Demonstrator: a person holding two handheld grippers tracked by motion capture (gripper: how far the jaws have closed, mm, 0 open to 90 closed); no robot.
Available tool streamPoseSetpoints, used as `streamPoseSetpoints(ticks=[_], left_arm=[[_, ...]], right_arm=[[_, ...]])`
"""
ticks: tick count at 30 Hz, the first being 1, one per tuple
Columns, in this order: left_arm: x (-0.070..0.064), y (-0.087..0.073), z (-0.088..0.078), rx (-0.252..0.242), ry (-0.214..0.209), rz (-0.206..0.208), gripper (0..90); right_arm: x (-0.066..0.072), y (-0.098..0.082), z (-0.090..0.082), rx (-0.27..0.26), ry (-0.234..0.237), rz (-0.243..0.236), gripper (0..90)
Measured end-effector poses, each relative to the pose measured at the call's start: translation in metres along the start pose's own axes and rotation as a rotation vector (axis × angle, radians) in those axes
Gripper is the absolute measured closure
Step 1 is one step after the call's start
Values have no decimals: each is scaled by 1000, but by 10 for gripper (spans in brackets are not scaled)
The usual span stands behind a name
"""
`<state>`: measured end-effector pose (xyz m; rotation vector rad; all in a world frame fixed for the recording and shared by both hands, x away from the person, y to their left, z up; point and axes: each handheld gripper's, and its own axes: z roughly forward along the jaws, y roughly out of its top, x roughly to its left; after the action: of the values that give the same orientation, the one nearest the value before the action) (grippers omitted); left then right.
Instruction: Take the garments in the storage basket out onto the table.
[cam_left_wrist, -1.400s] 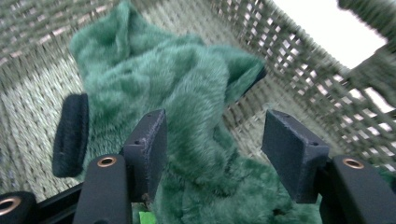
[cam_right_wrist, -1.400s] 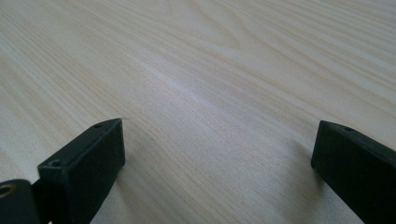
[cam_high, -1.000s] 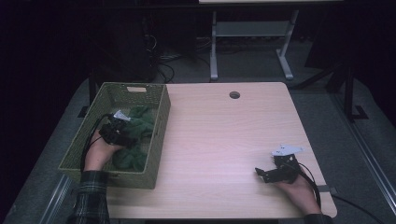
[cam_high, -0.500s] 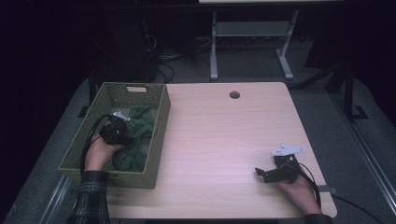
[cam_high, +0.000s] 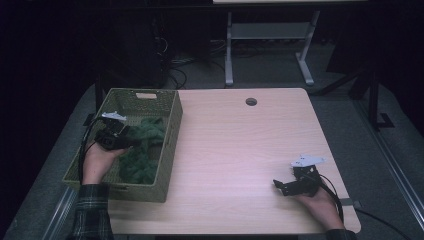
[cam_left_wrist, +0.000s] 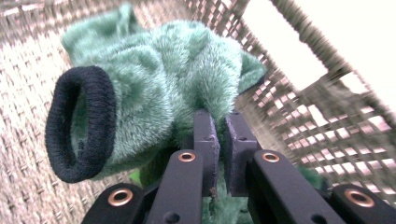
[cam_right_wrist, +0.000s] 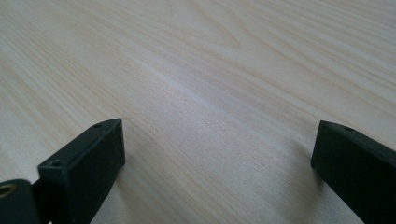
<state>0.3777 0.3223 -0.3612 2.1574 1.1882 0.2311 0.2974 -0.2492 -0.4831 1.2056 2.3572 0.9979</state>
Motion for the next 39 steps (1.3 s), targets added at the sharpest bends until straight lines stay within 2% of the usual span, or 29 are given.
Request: streamPoseSetpoints(ticks=[1, 6, 12, 14, 20, 24, 34, 39], left_arm=[[-1, 1, -4, -19, -12, -4, 851], [-3, 3, -12, -45, -18, -16, 854], [-6, 8, -30, -102, -36, -35, 856], [-8, 13, -39, -113, -39, -21, 856], [-13, 23, -51, -136, -61, -17, 856], [-20, 33, -67, -178, -92, -1, 856], [-36, 55, -95, -234, -97, 49, 857], [-49, 69, -108, -257, -102, 81, 857]], right_arm=[[0, 0, 0, 0, 0, 0, 24], [0, 0, 0, 0, 0, 0, 24], [0, 0, 0, -1, 0, 2, 25], [0, 0, 0, 0, 0, 2, 25], [0, 0, 0, 0, 1, 2, 25], [0, 0, 0, 0, 0, 2, 25], [0, 0, 0, 0, -1, 4, 25], [0, 0, 0, 2, 0, 8, 25]])
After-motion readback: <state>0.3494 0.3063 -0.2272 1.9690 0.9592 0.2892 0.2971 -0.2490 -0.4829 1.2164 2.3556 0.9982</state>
